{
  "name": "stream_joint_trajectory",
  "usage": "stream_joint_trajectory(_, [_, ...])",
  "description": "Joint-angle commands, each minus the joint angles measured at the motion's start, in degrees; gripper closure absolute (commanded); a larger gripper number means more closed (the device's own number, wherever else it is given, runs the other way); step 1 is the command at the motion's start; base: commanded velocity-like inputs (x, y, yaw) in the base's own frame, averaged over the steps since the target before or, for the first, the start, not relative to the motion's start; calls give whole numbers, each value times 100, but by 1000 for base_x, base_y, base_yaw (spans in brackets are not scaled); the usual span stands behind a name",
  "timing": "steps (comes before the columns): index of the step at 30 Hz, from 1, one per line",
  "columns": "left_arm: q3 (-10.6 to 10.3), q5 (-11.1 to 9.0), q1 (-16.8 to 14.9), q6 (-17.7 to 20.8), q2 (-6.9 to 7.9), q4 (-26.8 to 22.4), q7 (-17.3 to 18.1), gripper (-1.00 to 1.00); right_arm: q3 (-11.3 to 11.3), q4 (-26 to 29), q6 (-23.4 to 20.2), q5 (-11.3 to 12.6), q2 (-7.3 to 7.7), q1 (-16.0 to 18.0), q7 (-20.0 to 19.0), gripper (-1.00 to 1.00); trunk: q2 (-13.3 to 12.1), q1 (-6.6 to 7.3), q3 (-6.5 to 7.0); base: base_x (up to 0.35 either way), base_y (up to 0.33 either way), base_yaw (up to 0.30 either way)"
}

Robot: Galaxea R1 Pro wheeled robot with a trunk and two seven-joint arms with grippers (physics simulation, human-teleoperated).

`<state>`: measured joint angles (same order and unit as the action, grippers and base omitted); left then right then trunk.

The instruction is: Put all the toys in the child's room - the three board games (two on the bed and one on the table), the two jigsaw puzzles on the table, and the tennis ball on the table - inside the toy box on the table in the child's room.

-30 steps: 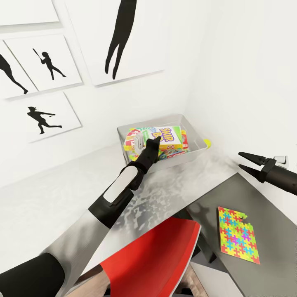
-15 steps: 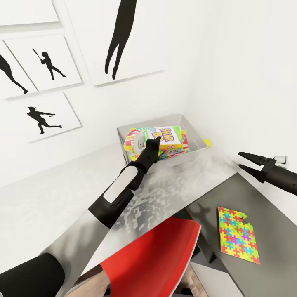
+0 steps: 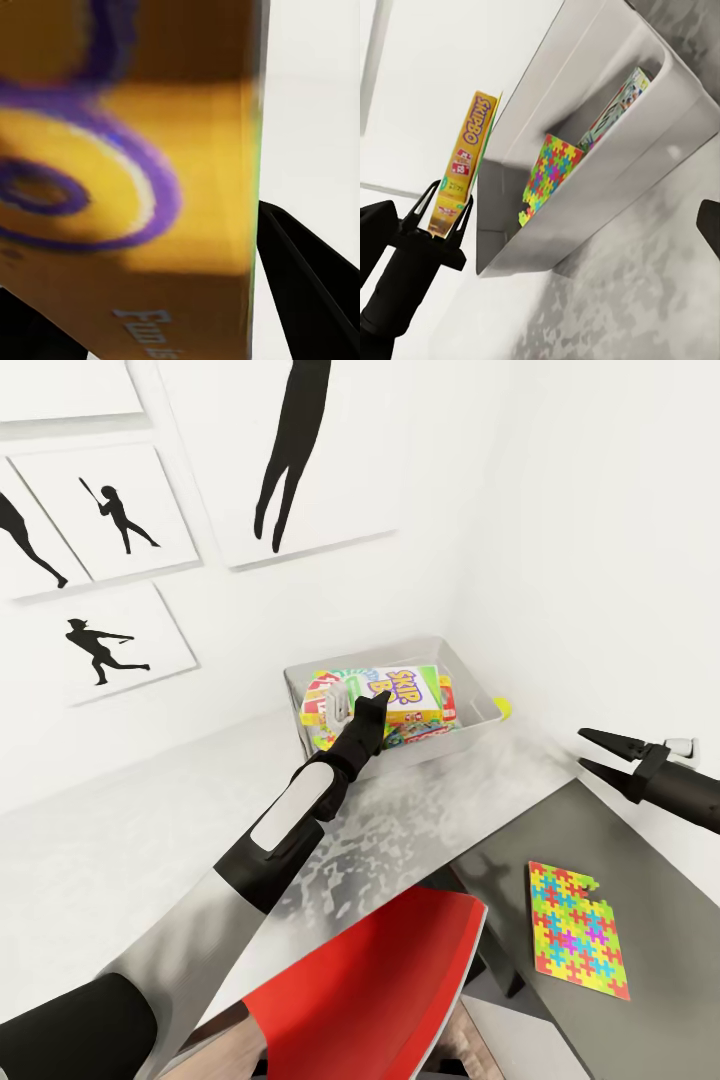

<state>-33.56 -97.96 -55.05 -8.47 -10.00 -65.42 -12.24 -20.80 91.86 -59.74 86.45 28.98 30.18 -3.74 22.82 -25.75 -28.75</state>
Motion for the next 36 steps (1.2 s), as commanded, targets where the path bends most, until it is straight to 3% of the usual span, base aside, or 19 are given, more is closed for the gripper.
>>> stream_joint_trajectory(1, [-11,-40,-6,-41,0,-6,-25,100,-8,-1,-26,-41,-2,5,-39,-100,10,-3,-8,0,0,0])
stream_joint_trajectory(23, [-11,-31,-6,-41,0,-11,-25,100,13,-1,-26,-41,3,5,-39,-100,10,-3,-12,0,0,-1])
stream_joint_trajectory(36, [-11,-39,-136,-41,0,-6,-25,100,14,-1,-26,-41,11,5,-39,-100,10,-3,-121,0,0,0])
